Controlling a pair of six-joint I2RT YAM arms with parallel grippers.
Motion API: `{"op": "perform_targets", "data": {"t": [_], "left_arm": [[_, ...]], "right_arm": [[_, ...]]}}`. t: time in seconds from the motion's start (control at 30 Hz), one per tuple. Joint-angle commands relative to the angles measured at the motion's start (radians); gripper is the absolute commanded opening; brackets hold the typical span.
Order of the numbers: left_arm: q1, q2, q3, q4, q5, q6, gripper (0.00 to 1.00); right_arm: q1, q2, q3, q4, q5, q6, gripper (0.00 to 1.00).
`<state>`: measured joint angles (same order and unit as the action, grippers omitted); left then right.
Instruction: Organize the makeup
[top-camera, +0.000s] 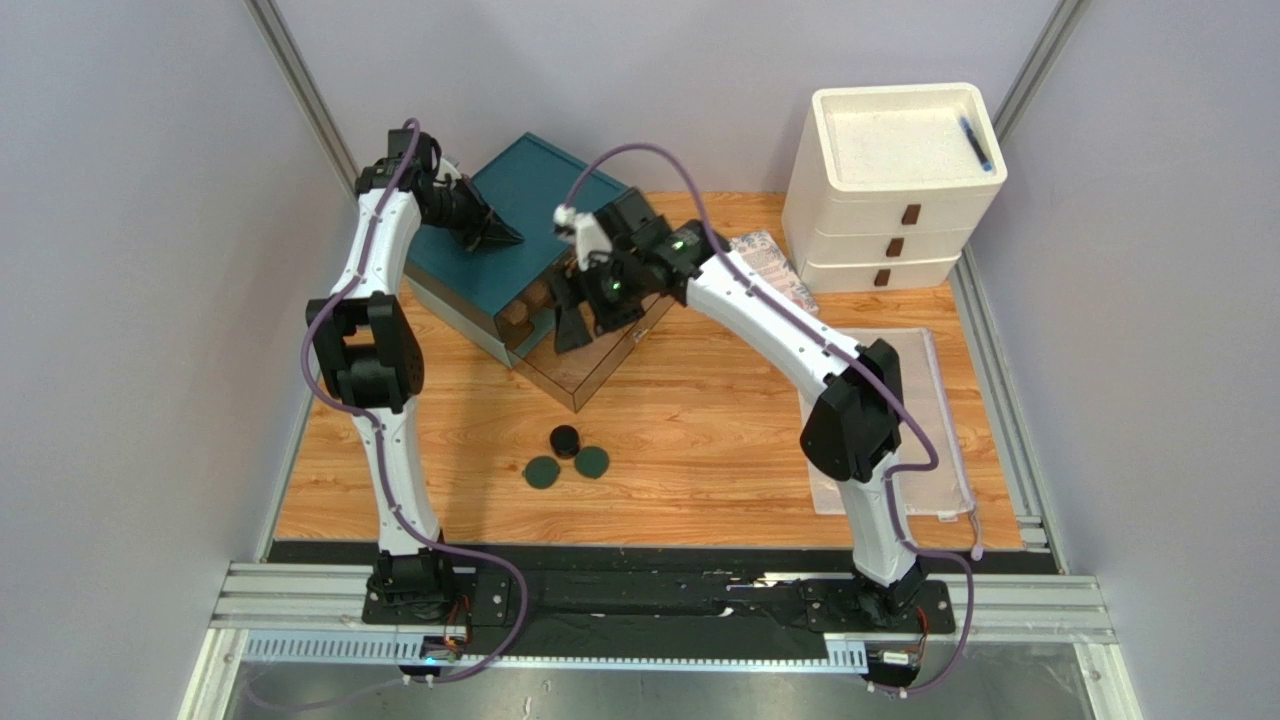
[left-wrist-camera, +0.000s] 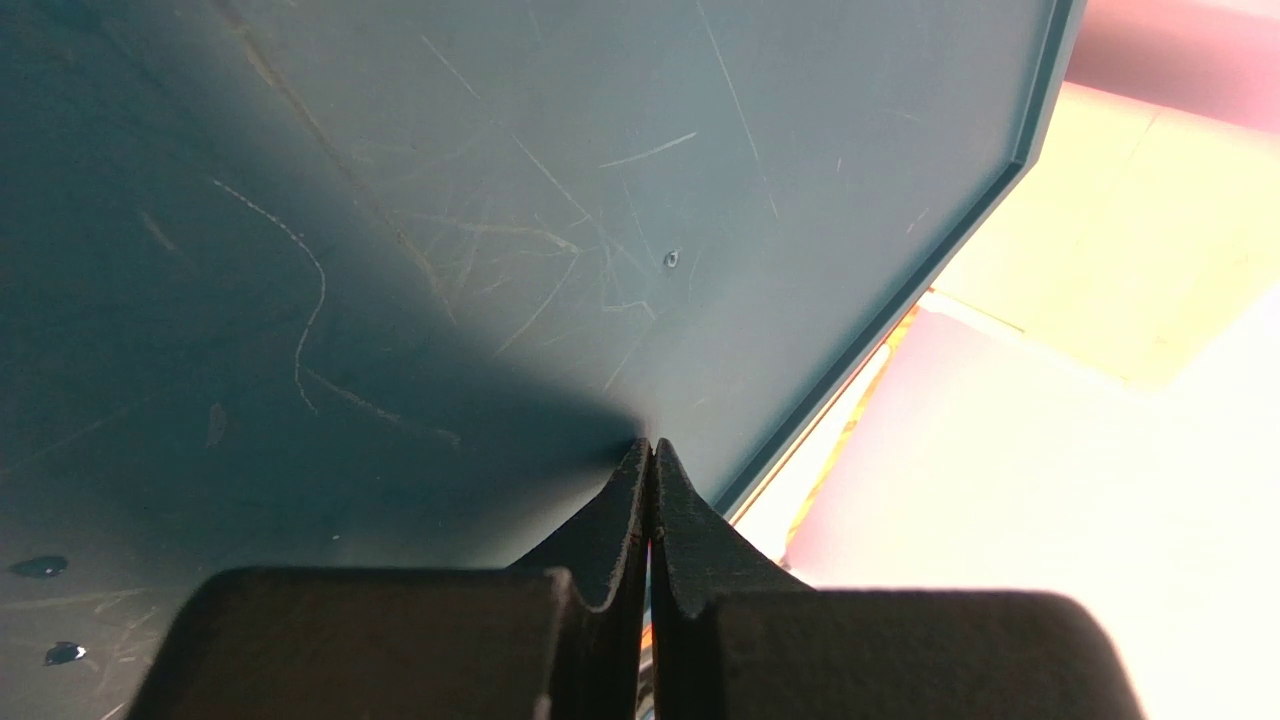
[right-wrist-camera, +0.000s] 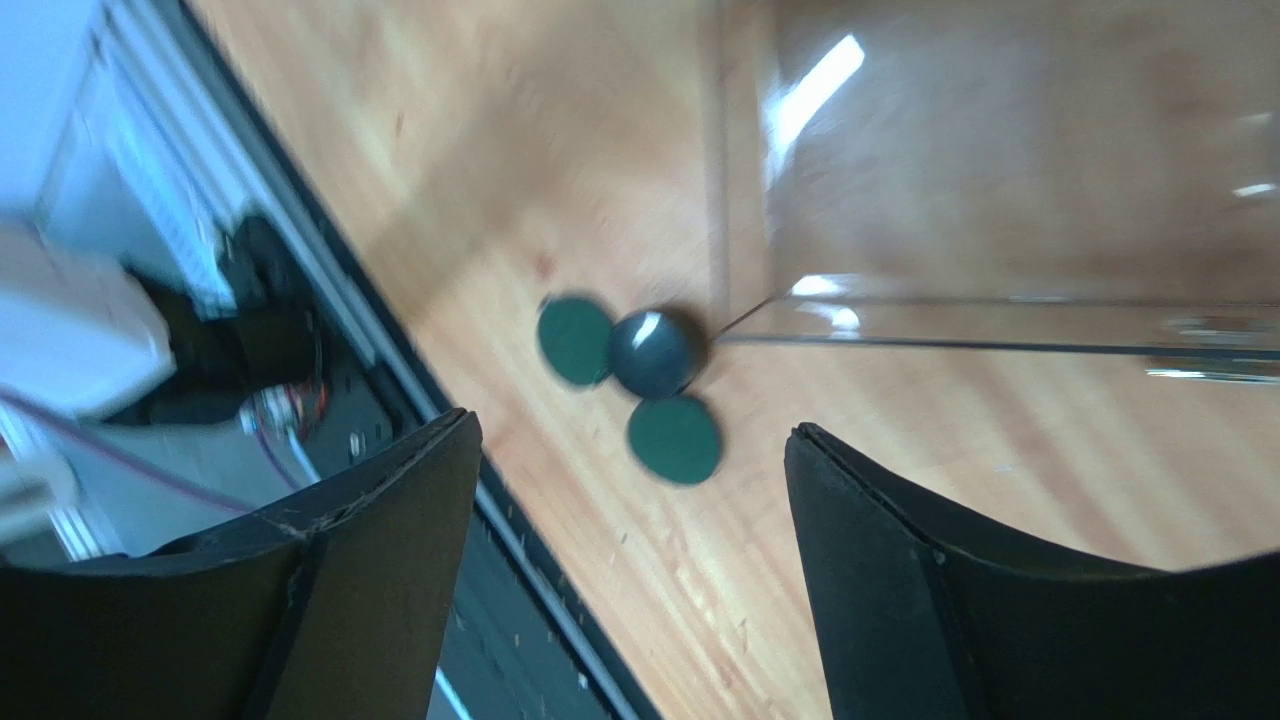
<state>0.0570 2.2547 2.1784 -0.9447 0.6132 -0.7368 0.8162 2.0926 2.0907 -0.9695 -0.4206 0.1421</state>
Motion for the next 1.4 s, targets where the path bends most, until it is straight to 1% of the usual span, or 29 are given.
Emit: {"op": "perform_targets", "data": {"t": [0.0, 0.03, 0.2, 0.33, 0.4, 0.5, 0.53, 0.6, 0.67, 0.73, 0.8, 0.9, 0.97, 1.0, 1.03, 1.07, 1.1, 1.2, 1.23, 1.3, 1.33, 1.37], "left_arm": [[-0.005, 0.097, -0.092, -0.141, -0.227, 0.099, 0.00], [-0.006, 0.095, -0.094, -0.143, -0.228, 0.105, 0.00], [-0.006, 0.091, -0.101, -0.161, -0.240, 0.129, 0.00], [-0.005, 0.091, -0.103, -0.175, -0.242, 0.160, 0.00], [-0.005, 0.086, -0.106, -0.184, -0.250, 0.177, 0.00], [-0.006, 0.088, -0.104, -0.189, -0.250, 0.188, 0.00], [-0.005, 0.089, -0.103, -0.192, -0.247, 0.191, 0.00], [-0.005, 0.092, -0.101, -0.189, -0.239, 0.191, 0.00], [-0.005, 0.094, -0.098, -0.183, -0.234, 0.191, 0.00], [-0.005, 0.101, -0.089, -0.184, -0.231, 0.192, 0.00], [-0.005, 0.112, -0.071, -0.192, -0.230, 0.195, 0.00], [-0.005, 0.121, -0.055, -0.195, -0.224, 0.195, 0.00], [-0.006, 0.126, -0.048, -0.195, -0.217, 0.192, 0.00], [-0.005, 0.128, -0.046, -0.197, -0.214, 0.191, 0.00], [-0.005, 0.128, -0.043, -0.197, -0.214, 0.191, 0.00], [-0.005, 0.128, -0.045, -0.195, -0.214, 0.189, 0.00], [-0.006, 0.128, -0.046, -0.195, -0.214, 0.191, 0.00], [-0.006, 0.121, -0.057, -0.192, -0.214, 0.189, 0.00], [-0.005, 0.118, -0.063, -0.190, -0.216, 0.189, 0.00], [-0.005, 0.114, -0.071, -0.189, -0.219, 0.191, 0.00], [-0.006, 0.112, -0.075, -0.187, -0.219, 0.191, 0.00], [-0.006, 0.111, -0.081, -0.186, -0.222, 0.189, 0.00]], "right_arm": [[0.043, -0.002, -0.049, -0.103, -0.003, -0.096, 0.79], [0.063, -0.011, -0.088, -0.100, 0.006, -0.107, 0.79], [0.138, 0.001, -0.181, -0.090, 0.074, -0.134, 0.79], [0.187, 0.056, -0.185, -0.101, 0.163, -0.137, 0.80], [0.205, 0.096, -0.160, -0.112, 0.187, -0.139, 0.80], [0.221, 0.153, -0.120, -0.135, 0.216, -0.139, 0.79], [0.228, 0.162, -0.120, -0.136, 0.258, -0.139, 0.79], [0.235, 0.185, -0.142, -0.147, 0.292, -0.139, 0.78], [0.235, 0.191, -0.179, -0.133, 0.309, -0.131, 0.75], [0.235, 0.187, -0.245, -0.080, 0.337, -0.110, 0.73], [0.235, 0.179, -0.270, -0.031, 0.374, -0.102, 0.72], [0.233, 0.187, -0.273, -0.014, 0.419, -0.110, 0.71], [0.230, 0.198, -0.261, -0.015, 0.419, -0.114, 0.68], [0.224, 0.201, -0.259, -0.014, 0.419, -0.114, 0.65], [0.219, 0.207, -0.258, -0.014, 0.419, -0.107, 0.57], [0.213, 0.208, -0.258, -0.017, 0.416, -0.105, 0.53], [0.203, 0.207, -0.259, -0.017, 0.414, -0.102, 0.44], [0.184, 0.208, -0.270, -0.005, 0.396, -0.099, 0.28], [0.181, 0.208, -0.271, -0.003, 0.390, -0.098, 0.20], [0.179, 0.193, -0.291, -0.005, 0.384, -0.101, 0.11], [0.179, 0.184, -0.302, 0.000, 0.385, -0.102, 0.03], [0.179, 0.163, -0.314, 0.008, 0.387, -0.105, 0.00]]}}
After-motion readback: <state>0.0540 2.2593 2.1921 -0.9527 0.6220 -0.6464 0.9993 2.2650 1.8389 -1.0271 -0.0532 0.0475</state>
